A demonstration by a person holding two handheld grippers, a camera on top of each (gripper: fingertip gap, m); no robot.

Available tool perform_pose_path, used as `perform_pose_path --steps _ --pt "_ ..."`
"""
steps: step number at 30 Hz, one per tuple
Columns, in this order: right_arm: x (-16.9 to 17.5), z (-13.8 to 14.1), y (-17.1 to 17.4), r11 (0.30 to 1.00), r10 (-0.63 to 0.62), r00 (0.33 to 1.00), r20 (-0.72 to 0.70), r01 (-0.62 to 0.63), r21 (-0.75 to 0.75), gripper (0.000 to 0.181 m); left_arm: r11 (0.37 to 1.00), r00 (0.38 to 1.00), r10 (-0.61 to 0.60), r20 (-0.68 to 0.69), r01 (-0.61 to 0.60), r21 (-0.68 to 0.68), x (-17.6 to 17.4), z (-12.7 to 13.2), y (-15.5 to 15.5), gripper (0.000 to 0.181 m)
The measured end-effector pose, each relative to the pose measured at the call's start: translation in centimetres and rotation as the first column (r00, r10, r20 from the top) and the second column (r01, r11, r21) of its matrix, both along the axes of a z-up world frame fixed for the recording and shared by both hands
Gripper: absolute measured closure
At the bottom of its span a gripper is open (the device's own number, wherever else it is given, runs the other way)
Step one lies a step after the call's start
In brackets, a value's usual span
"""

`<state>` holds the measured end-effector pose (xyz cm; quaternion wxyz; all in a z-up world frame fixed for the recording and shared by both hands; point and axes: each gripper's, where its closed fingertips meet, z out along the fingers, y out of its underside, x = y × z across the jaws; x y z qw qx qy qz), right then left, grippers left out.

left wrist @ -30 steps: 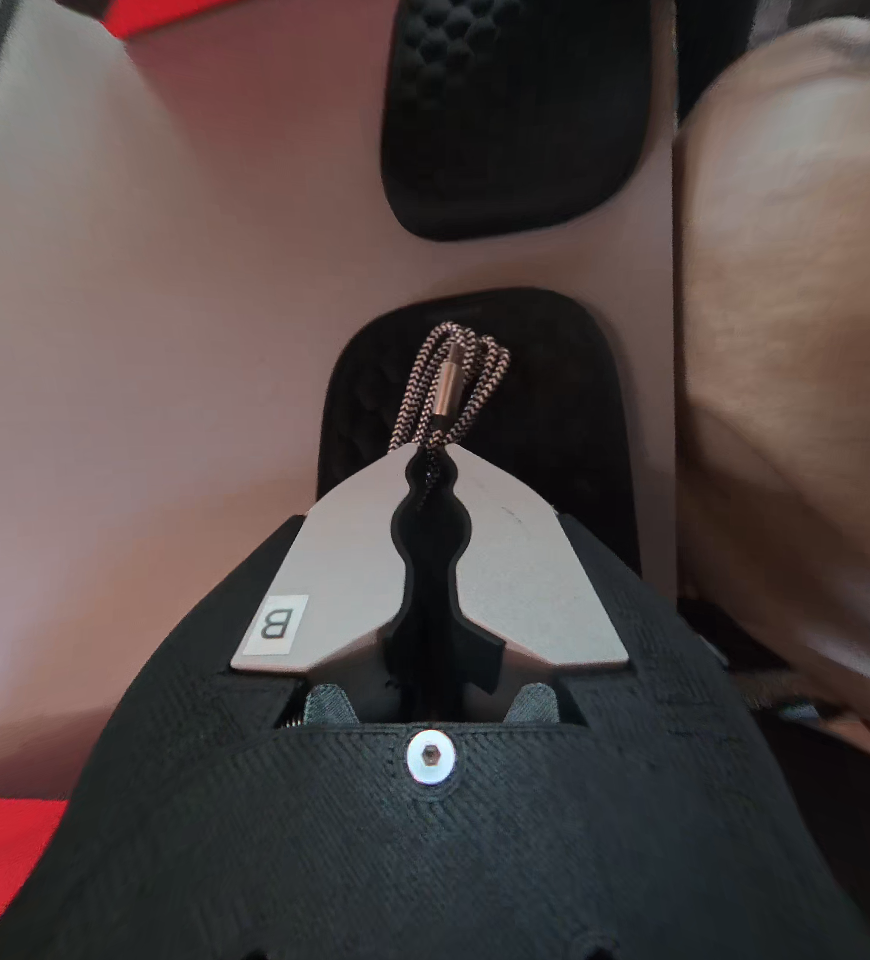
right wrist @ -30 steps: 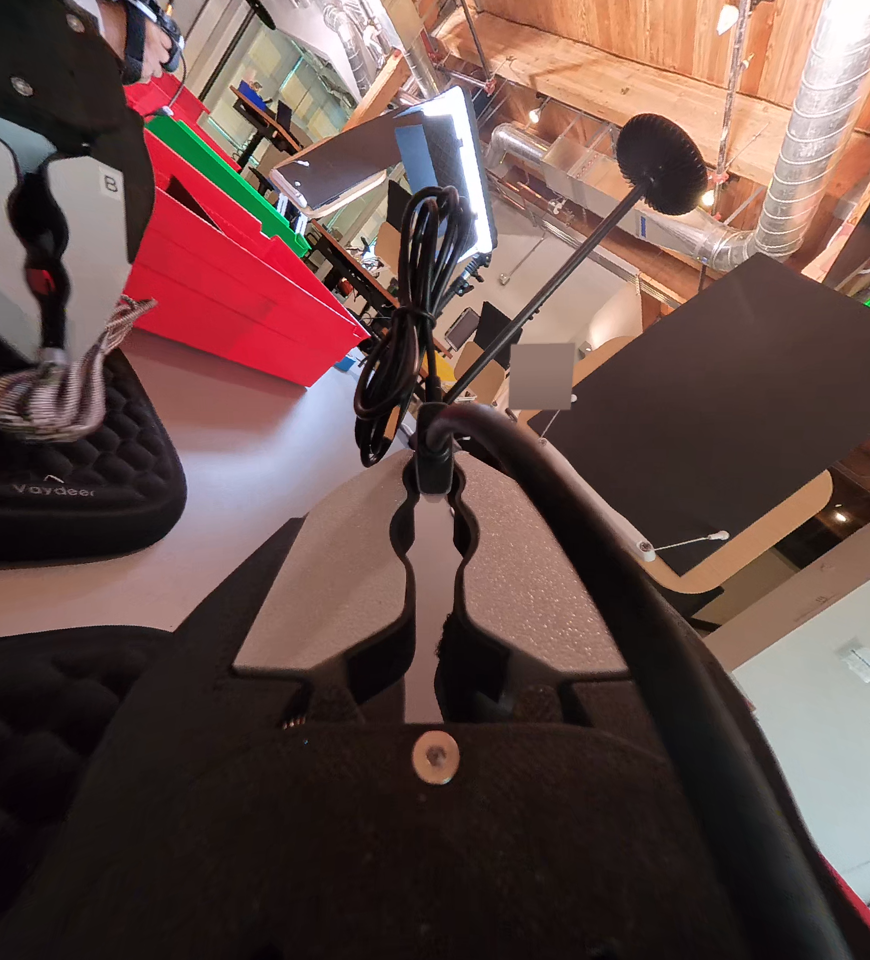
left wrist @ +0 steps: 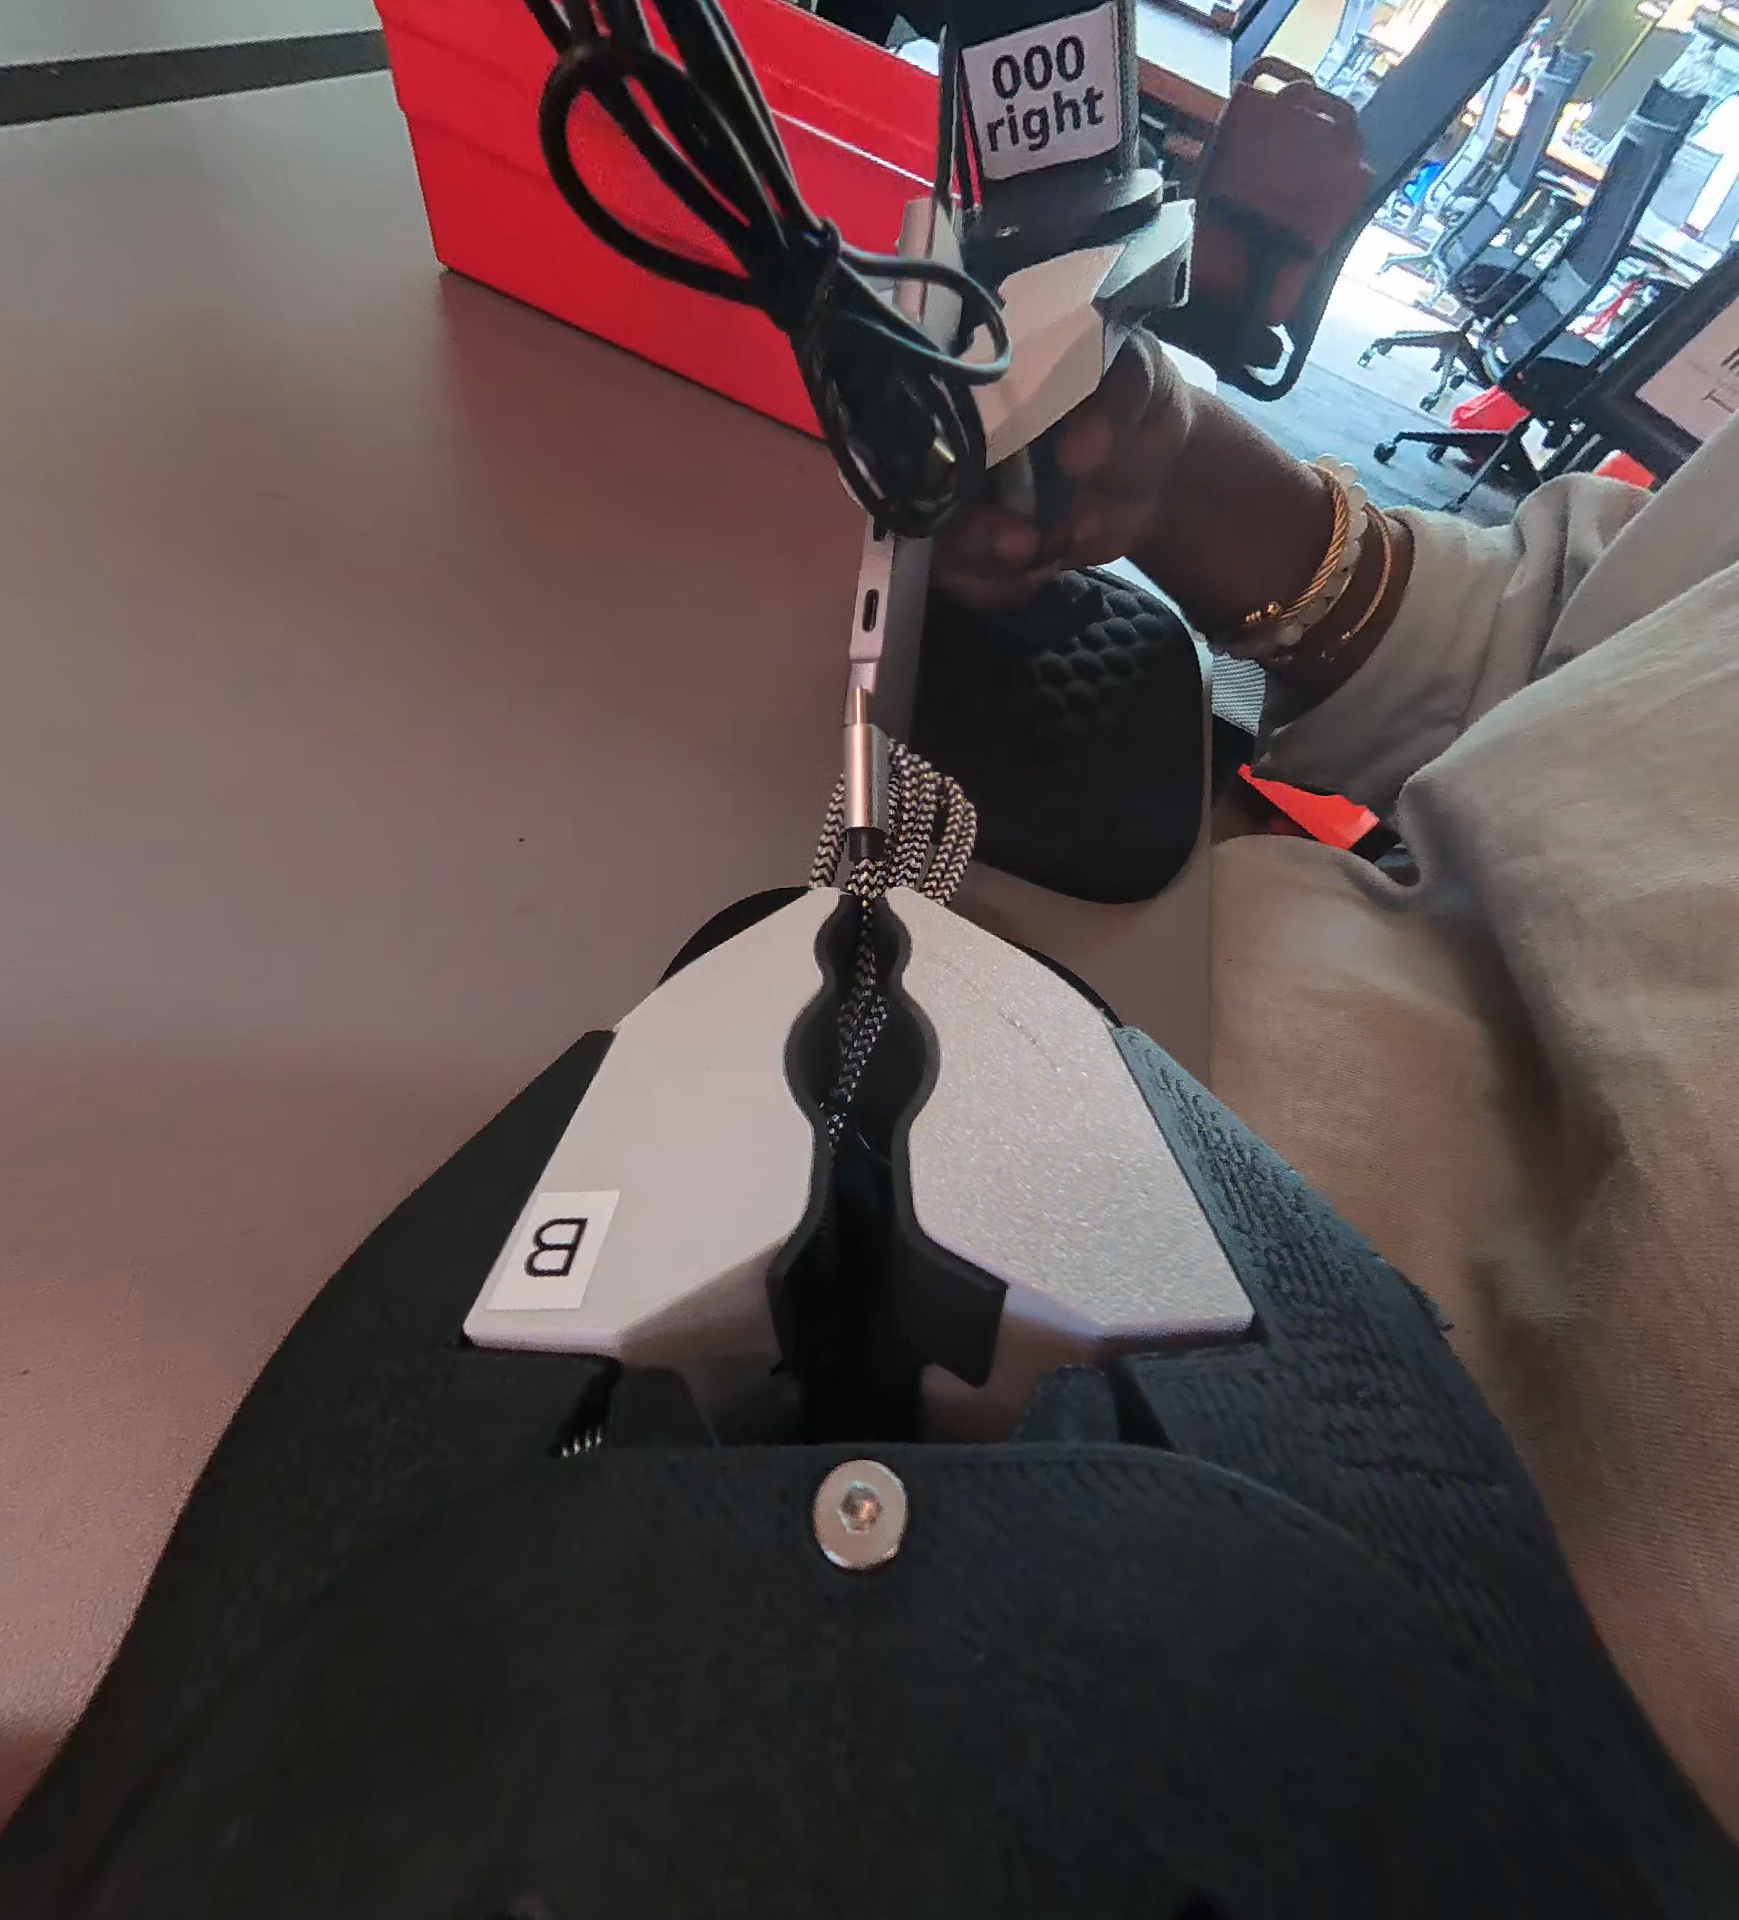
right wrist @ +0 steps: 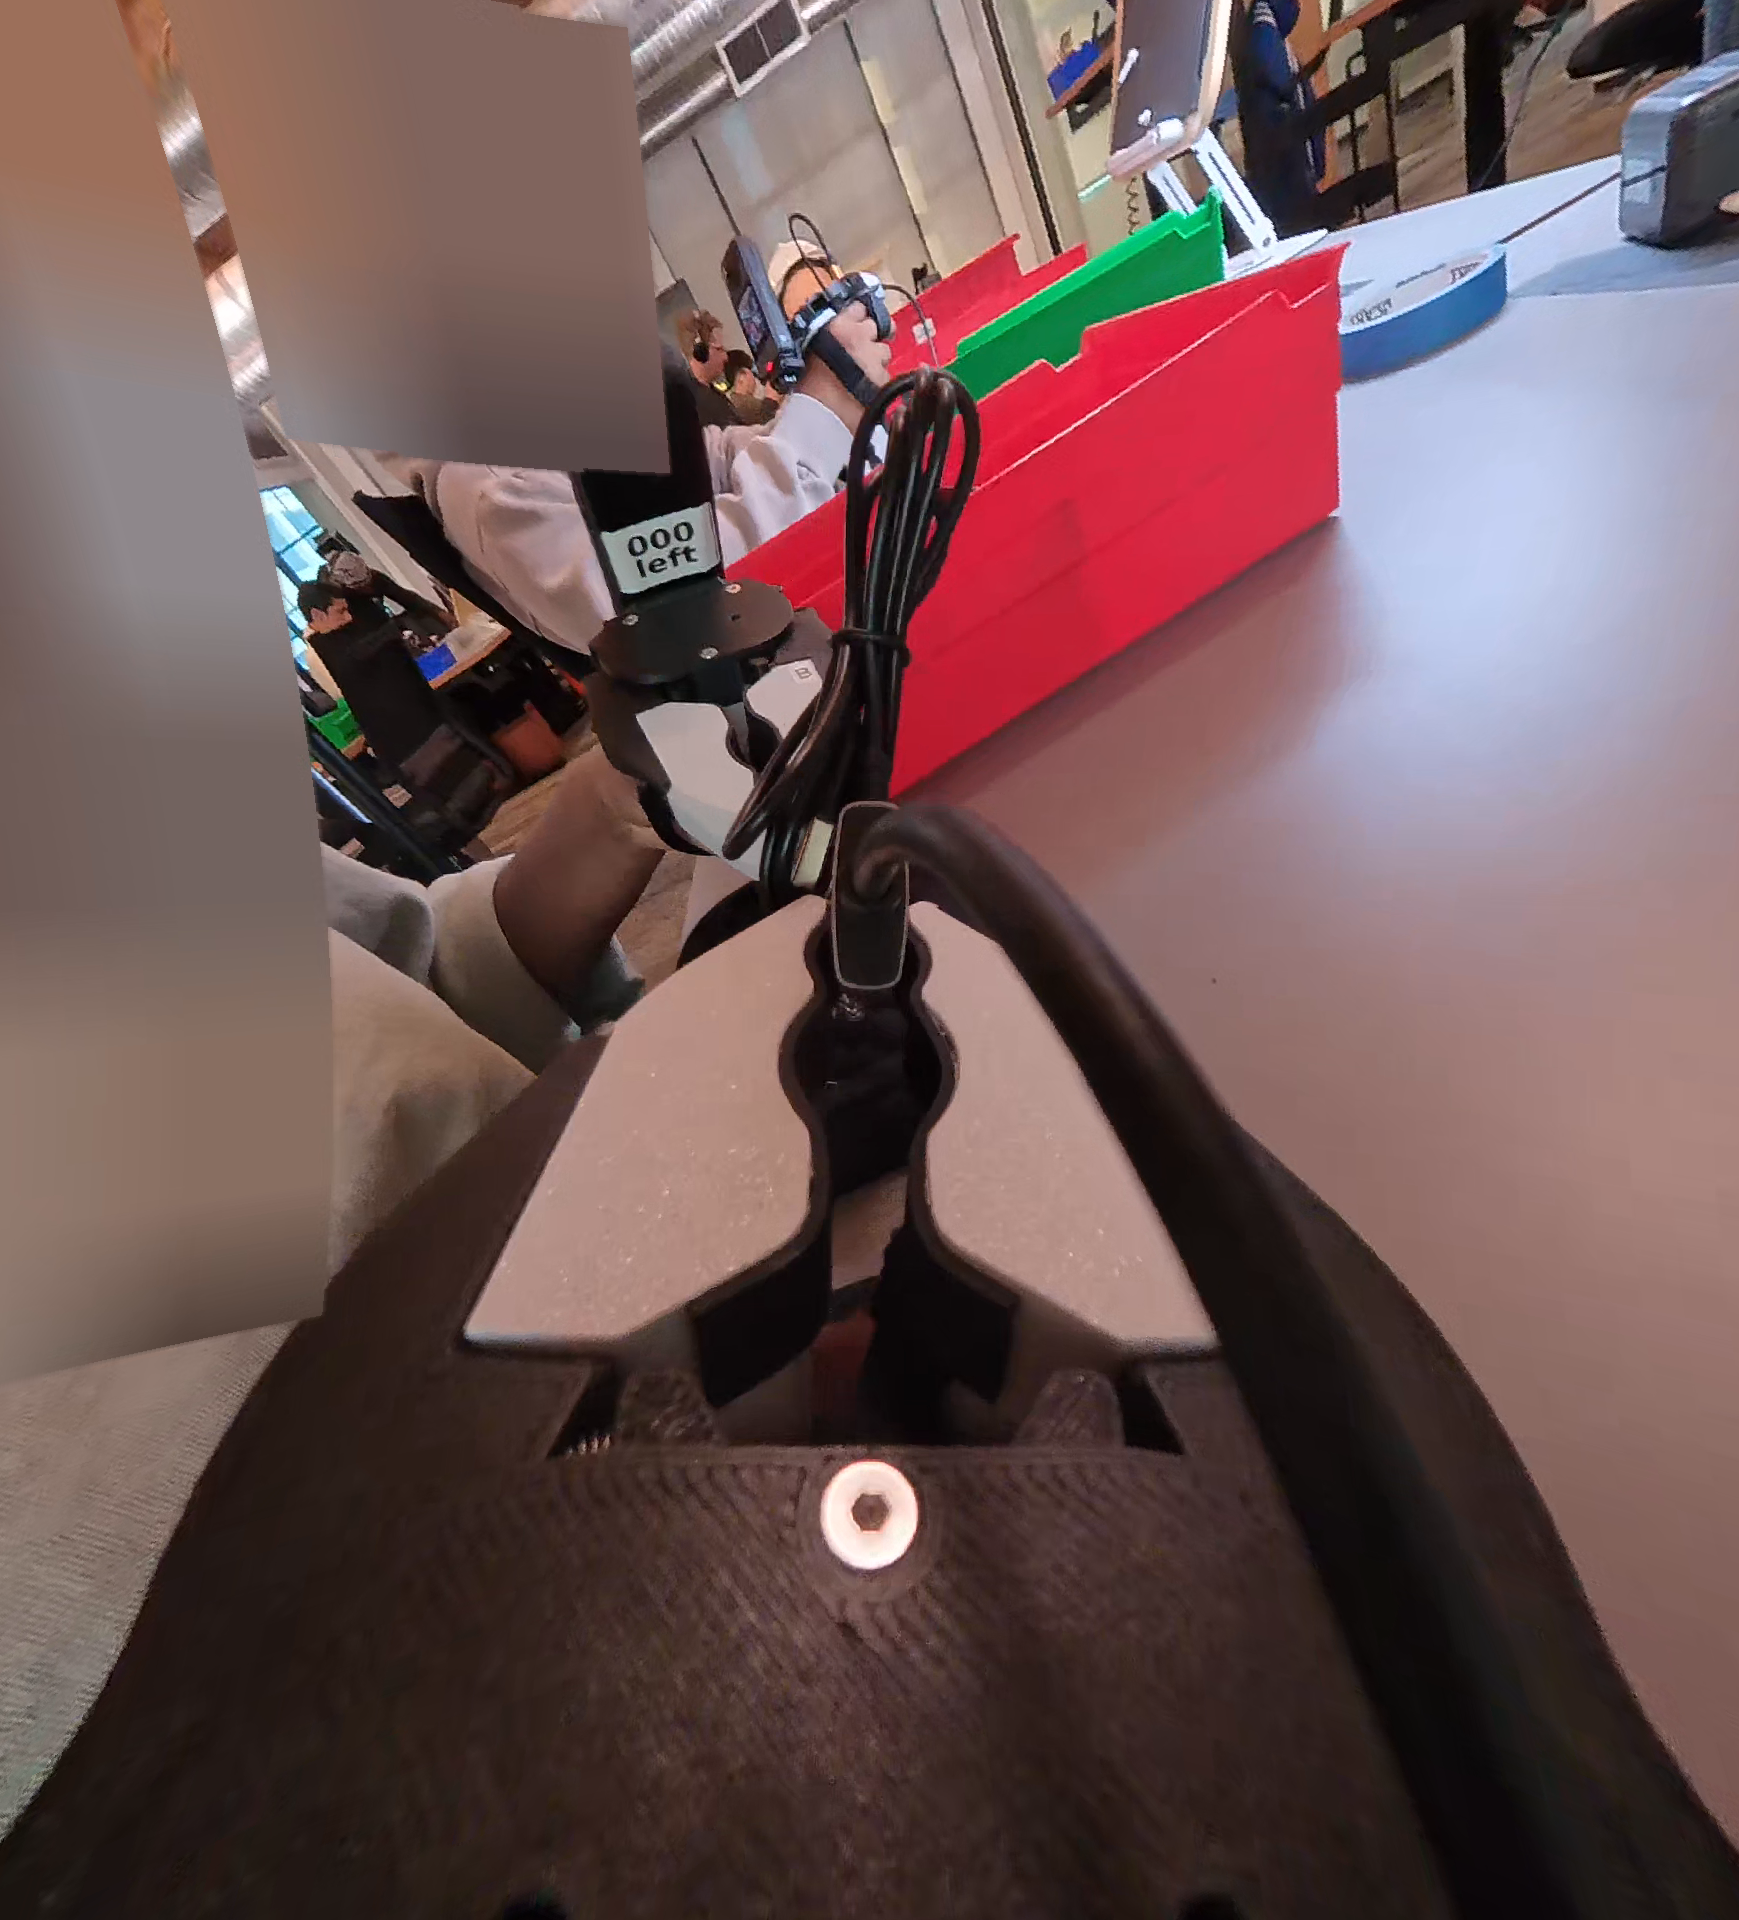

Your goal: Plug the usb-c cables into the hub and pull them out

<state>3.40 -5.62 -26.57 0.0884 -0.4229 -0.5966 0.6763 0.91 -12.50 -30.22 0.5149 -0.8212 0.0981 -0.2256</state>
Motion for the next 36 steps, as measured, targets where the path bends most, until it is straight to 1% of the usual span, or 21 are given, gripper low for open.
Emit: perform_pose_path --steps 3,6,8,10,11,13,14,15,16,17,18,19,20,21,23,25,27,29,31,33,36 --pt "0.1 0.0 -0.1 0.998 -0.006 1.0 -0.02 0.007 0.06 0.17 1.0 1.0 0.001 -0.028 -0.001 0.0 0.1 -0.2 0.0 0.18" --pt "0.4 -0.3 -0.3 0.975 0.008 0.997 -0.075 0.009 0.221 0.171 1.0 0.995 0.009 -0.103 -0.011 -0.02 0.2 -0.9 0.1 0.18" --pt "0.6 -0.4 -0.4 0.933 0.023 0.99 -0.138 0.028 0.358 0.17 0.999 0.983 0.015 -0.182 -0.02 -0.026 0.2 -1.3 0.2 0.18" --pt "1.1 -0.1 -0.9 0.845 0.093 0.96 -0.263 0.063 0.531 0.171 0.999 0.963 0.027 -0.268 -0.032 -0.016 0.3 -1.7 0.3 0.179" --pt "1.5 0.1 -1.4 0.78 0.153 0.928 -0.34 0.098 0.618 0.171 0.999 0.952 0.04 -0.303 -0.045 -0.009 0.2 -1.8 0.4 0.179" --pt "2.4 0.8 -2.5 0.619 0.299 0.819 -0.49 0.225 0.753 0.174 0.997 0.937 0.082 -0.34 -0.082 0.015 -0.2 -1.8 0.5 0.18" --pt "2.7 1.2 -3.1 0.531 0.369 0.758 -0.538 0.304 0.791 0.175 0.995 0.934 0.097 -0.345 -0.094 0.026 -0.4 -1.7 0.5 0.18" --pt "2.8 1.3 -3.3 0.432 0.414 0.718 -0.56 0.386 0.815 0.175 0.994 0.931 0.111 -0.347 -0.105 0.036 -0.6 -1.6 0.6 0.18" --pt "2.6 1.0 -3.1 0.307 0.447 0.709 -0.545 0.451 0.838 0.178 0.993 0.928 0.119 -0.353 -0.112 0.042 -0.7 -1.6 0.6 0.18" --pt "2.3 0.4 -2.4 0.152 0.476 0.719 -0.507 0.5 0.852 0.178 0.993 0.924 0.12 -0.362 -0.111 0.045 -0.7 -1.6 0.5 0.18" --pt "2.1 -0.3 -1.4 -0.009 0.499 0.73 -0.467 0.543 0.84 0.177 0.993 0.921 0.115 -0.373 -0.106 0.044 -0.6 -1.7 0.5 0.18" --pt "2.0 -0.9 -0.4 -0.135 0.513 0.742 -0.432 0.566 0.813 0.176 0.994 0.915 0.11 -0.388 -0.101 0.043 -0.5 -1.8 0.5 0.18" --pt "2.1 -1.6 0.5 -0.211 0.515 0.755 -0.406 0.571 0.794 0.176 0.994 0.908 0.109 -0.405 -0.1 0.043 -0.5 -1.9 0.5 0.18" --pt "2.3 -2.5 1.3 -0.249 0.503 0.772 -0.388 0.559 0.791 0.176 0.994 0.901 0.109 -0.421 -0.101 0.042 -0.5 -2.0 0.5 0.18" --pt "3.0 -4.8 2.7 -0.283 0.474 0.81 -0.345 0.511 0.812 0.176 0.995 0.89 0.103 -0.445 -0.099 0.032 -0.4 -2.2 0.6 0.179" --pt "3.7 -6.1 3.2 -0.273 0.471 0.817 -0.334 0.495 0.825 0.172 0.995 0.882 0.098 -0.461 -0.098 0.023 -0.4 -2.4 0.6 0.179" --pt "4.3 -6.5 3.1 -0.199 0.445 0.828 -0.341 0.462 0.864 0.173 0.995 0.878 0.1 -0.467 -0.1 0.024 -0.4 -2.5 0.7 0.179" --pt "5.0 -6.4 2.7 -0.116 0.436 0.84 -0.322 0.408 0.906 0.159 0.995 0.88 0.1 -0.465 -0.099 0.026 -0.4 -2.4 0.7 0.179" --pt "5.3 -6.1 2.9 -0.08 0.412 0.859 -0.304 0.367 0.927 0.145 0.995 0.88 0.1 -0.464 -0.098 0.028 -0.3 -2.4 0.7 0.179" --pt "5.5 -5.7 3.4 -0.078 0.36 0.89 -0.279 0.326 0.942 0.131 0.995 0.879 0.098 -0.467 -0.097 0.028 -0.3 -2.4 0.7 0.179" --pt "6.1 -5.4 4.2 -0.154 0.32 0.925 -0.202 0.262 0.953 0.121 0.995 0.875 0.101 -0.473 -0.097 0.032 -0.3 -2.4 0.7 0.179"
